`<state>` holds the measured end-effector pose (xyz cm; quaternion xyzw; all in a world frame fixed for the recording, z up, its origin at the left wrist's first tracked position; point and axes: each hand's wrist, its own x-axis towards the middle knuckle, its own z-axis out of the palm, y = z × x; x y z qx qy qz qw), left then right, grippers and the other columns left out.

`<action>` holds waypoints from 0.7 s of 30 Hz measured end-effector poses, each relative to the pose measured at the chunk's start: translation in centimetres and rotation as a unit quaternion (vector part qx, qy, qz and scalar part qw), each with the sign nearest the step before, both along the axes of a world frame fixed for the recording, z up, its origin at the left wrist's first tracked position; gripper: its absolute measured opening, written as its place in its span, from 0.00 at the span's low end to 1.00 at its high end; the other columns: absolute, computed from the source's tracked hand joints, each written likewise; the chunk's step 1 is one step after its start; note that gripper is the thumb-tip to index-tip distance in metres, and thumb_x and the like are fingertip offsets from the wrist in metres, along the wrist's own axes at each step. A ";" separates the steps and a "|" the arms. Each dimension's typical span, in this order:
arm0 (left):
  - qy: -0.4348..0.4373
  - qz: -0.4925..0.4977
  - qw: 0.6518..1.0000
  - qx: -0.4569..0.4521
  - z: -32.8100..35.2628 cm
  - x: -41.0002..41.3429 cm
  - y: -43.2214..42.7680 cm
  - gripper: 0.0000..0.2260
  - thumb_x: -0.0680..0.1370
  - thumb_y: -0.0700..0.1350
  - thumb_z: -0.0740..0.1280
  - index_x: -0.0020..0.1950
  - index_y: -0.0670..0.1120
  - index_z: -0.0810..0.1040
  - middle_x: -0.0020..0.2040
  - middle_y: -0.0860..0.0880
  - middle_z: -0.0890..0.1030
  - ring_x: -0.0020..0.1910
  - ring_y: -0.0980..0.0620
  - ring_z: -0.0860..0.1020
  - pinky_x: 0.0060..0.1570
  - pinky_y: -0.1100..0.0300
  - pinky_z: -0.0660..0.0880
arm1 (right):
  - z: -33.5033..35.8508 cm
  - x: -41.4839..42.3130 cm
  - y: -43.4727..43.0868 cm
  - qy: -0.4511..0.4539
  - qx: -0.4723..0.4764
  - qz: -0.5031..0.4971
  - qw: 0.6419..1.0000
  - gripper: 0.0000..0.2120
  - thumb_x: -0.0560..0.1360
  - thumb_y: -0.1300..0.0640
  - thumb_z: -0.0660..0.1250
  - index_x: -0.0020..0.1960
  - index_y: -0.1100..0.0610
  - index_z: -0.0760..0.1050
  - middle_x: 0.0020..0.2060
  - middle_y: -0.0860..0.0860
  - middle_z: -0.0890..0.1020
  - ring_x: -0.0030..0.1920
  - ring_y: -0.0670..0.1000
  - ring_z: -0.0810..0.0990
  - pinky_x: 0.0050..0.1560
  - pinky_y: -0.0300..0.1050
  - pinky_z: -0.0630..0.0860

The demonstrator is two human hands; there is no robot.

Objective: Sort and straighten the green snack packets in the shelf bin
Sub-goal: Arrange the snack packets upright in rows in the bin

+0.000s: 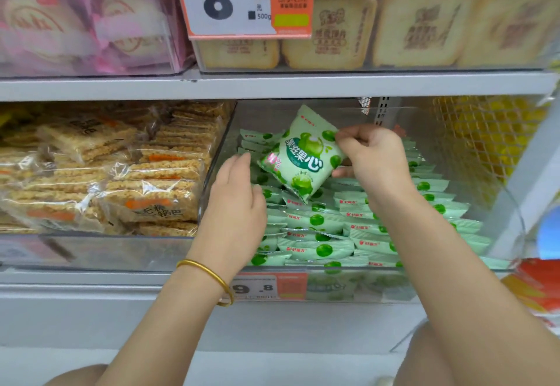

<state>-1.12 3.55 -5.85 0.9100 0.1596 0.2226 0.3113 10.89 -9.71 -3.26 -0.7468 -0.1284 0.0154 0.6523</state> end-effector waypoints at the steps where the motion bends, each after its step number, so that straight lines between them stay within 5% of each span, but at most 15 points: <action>1: -0.031 -0.003 0.999 -0.033 0.2 -0.3 0.0 0.22 0.81 0.41 0.55 0.76 0.45 0.57 0.74 0.49 0.61 0.73 0.54 0.59 0.69 0.68 0.51 | 0.1 0.0 0.0 0.000 -0.007 0.019 1.000 0.07 0.78 0.60 0.63 0.42 0.53 0.76 0.41 0.53 0.81 0.28 0.51 0.77 0.44 0.54 0.79; 3: -0.077 -0.030 0.990 -0.113 0.7 -1.0 -0.2 0.22 0.81 0.43 0.57 0.75 0.53 0.58 0.70 0.54 0.65 0.69 0.58 0.65 0.70 0.60 0.61 | 0.2 -0.1 0.3 -0.004 -0.020 0.065 0.998 0.08 0.78 0.60 0.64 0.40 0.52 0.76 0.38 0.51 0.81 0.28 0.52 0.75 0.40 0.49 0.77; 7: -0.077 -0.131 0.963 -0.221 1.7 -2.2 -0.2 0.24 0.78 0.41 0.65 0.66 0.65 0.64 0.62 0.61 0.73 0.60 0.64 0.74 0.61 0.62 0.72 | 0.4 -0.3 1.2 -0.015 -0.013 0.171 0.985 0.08 0.77 0.61 0.65 0.40 0.54 0.78 0.32 0.48 0.80 0.31 0.51 0.74 0.29 0.41 0.73; 12: -0.084 -0.136 0.961 -0.224 1.4 -2.4 0.4 0.29 0.72 0.39 0.69 0.63 0.68 0.68 0.67 0.61 0.72 0.66 0.59 0.71 0.66 0.50 0.69 | 0.2 -0.8 1.8 -0.010 0.052 0.214 0.975 0.04 0.77 0.60 0.65 0.47 0.53 0.78 0.34 0.46 0.82 0.32 0.45 0.77 0.28 0.39 0.72; 16: -0.095 -0.137 0.956 -0.241 1.5 -2.3 0.4 0.31 0.68 0.43 0.69 0.66 0.67 0.67 0.68 0.60 0.71 0.68 0.56 0.69 0.67 0.49 0.67 | 0.0 -1.7 0.6 -0.006 0.072 0.265 0.962 0.15 0.78 0.58 0.63 0.63 0.49 0.70 0.39 0.46 0.84 0.38 0.45 0.82 0.31 0.38 0.76; 21: -0.089 -0.164 0.952 -0.243 1.4 -2.1 -0.1 0.33 0.70 0.36 0.70 0.68 0.64 0.66 0.69 0.59 0.70 0.67 0.58 0.70 0.67 0.51 0.67 | -0.1 -2.3 -0.1 0.004 0.079 0.262 0.962 0.04 0.78 0.62 0.63 0.51 0.56 0.75 0.34 0.47 0.84 0.31 0.45 0.81 0.29 0.38 0.75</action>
